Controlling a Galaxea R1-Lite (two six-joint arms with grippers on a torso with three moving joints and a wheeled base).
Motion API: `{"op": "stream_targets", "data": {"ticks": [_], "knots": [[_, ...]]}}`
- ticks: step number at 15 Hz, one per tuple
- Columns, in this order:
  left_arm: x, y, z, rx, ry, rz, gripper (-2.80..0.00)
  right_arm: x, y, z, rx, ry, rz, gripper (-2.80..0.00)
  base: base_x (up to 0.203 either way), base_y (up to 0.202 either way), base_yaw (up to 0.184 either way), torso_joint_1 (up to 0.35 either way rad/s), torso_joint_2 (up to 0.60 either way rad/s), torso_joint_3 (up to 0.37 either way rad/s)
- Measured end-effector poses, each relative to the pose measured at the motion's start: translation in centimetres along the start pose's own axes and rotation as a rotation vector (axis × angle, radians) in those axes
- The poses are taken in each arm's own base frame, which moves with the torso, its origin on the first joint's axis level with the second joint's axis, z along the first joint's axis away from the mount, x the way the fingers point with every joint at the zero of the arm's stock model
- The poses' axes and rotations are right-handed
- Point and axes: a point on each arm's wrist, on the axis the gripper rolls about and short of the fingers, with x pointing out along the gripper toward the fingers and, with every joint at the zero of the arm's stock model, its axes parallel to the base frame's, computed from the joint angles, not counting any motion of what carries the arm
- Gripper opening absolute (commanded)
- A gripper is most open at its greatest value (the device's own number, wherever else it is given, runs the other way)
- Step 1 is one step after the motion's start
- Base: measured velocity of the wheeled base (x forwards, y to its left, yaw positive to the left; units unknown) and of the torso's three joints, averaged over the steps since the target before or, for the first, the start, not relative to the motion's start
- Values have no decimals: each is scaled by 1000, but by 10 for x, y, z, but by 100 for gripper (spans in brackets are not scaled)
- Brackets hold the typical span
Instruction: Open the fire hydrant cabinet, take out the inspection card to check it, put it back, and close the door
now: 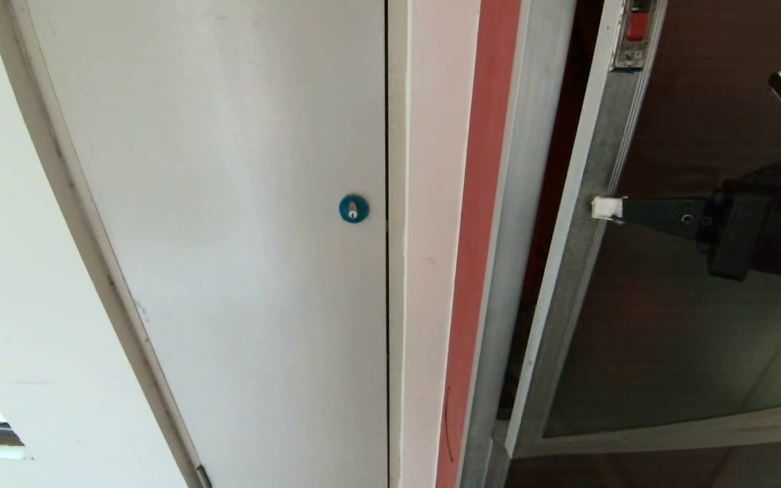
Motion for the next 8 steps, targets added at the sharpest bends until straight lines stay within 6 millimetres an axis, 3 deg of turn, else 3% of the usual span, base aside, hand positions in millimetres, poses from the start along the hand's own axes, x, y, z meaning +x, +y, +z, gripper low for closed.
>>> {"op": "stream_targets", "data": {"ticks": [5, 8], "knots": [[0, 0, 0, 0, 0, 0, -280, 35, -22, -6, -11, -29, -59, -280, 0, 0, 0, 0, 0, 0], [0, 0, 0, 0, 0, 0, -280, 44, -28, -4, -14, -36, -85, -280, 0, 0, 0, 0, 0, 0]]}}
